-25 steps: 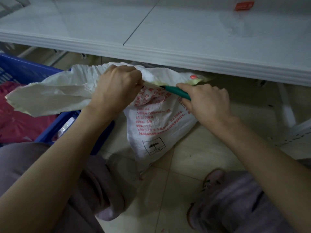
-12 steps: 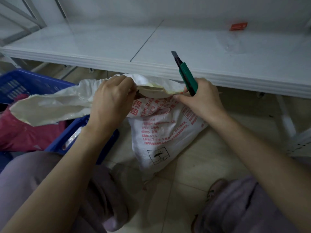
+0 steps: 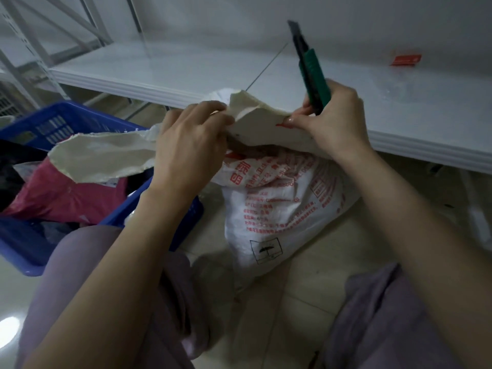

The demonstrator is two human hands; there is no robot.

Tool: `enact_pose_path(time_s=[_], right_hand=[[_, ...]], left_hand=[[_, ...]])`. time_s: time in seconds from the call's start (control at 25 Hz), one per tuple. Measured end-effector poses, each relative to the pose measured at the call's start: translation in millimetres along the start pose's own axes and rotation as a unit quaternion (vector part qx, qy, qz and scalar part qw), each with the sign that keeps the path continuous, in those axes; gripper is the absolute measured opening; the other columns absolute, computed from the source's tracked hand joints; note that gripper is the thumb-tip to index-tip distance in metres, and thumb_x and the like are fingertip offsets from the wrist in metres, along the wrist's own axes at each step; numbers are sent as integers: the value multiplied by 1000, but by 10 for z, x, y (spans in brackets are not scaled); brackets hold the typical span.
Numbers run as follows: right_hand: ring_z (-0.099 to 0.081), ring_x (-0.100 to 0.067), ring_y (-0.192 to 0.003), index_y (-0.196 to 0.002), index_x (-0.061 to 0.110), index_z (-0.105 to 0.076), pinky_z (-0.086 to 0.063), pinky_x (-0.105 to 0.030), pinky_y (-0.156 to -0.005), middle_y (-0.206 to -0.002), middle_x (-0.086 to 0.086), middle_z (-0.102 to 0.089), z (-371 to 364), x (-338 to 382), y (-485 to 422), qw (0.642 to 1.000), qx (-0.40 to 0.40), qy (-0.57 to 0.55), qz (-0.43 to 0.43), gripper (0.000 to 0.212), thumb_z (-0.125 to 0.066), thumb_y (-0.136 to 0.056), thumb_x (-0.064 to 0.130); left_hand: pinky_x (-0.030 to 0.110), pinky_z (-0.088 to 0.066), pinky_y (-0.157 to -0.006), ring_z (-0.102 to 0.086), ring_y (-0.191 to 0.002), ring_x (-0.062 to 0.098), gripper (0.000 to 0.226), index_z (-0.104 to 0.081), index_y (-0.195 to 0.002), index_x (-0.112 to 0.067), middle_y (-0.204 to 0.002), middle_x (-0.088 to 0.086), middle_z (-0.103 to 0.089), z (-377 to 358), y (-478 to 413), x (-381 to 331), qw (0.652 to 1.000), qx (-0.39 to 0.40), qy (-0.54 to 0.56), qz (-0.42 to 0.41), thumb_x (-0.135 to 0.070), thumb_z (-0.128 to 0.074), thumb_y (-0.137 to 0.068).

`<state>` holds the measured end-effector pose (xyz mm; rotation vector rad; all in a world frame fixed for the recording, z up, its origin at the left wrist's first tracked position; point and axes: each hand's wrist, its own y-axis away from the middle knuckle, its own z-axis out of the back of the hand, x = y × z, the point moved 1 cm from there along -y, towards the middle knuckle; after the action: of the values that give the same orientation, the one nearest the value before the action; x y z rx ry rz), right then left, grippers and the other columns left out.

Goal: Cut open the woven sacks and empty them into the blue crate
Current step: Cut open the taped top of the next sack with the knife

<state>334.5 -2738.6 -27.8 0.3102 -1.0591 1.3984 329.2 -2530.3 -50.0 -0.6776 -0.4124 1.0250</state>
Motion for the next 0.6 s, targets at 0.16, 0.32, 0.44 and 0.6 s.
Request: enact_pose_path(time_s=[0.16, 0.32, 0.44, 0.6], right_hand=[[-69, -6, -75, -71, 27, -47, -53, -13, -66, -82, -5, -69, 172, 202, -26, 998, 11, -57, 25, 36, -79, -73, 11], [-70, -5, -71, -72, 23, -47, -57, -25, -72, -77, -6, -68, 253, 255, 36, 996, 46, -66, 42, 38, -81, -69, 7], [-69, -2, -73, -74, 21, -47, -57, -24, -67, -76, 0, -69, 256, 153, 53, 992, 106, -61, 9, 37, -83, -69, 11], [-68, -9, -85, -87, 13, -56, -53, -25, -73, -87, 5, -71, 291, -72, 36, 980, 194, -1, -31, 37, -84, -68, 27]], left_hand=[[41, -31, -97, -44, -129, 31, 28, -67, -104, -11, -142, 17, -44, 39, -70, -109, 997, -33, -58, -29, -23, -63, -80], [41, -27, -100, -42, -130, 29, 36, -62, -113, -12, -145, 12, -42, 118, -173, -123, 995, -55, -82, 6, -28, -61, -81], [45, -28, -100, -45, -126, 29, 23, -68, -100, -10, -138, 9, -49, 157, -248, -48, 998, -10, -66, -13, -25, -55, -87], [45, -27, -99, -45, -122, 31, 15, -67, -98, -8, -131, 9, -54, 124, -208, 36, 996, 64, -40, -40, -11, -61, -85]])
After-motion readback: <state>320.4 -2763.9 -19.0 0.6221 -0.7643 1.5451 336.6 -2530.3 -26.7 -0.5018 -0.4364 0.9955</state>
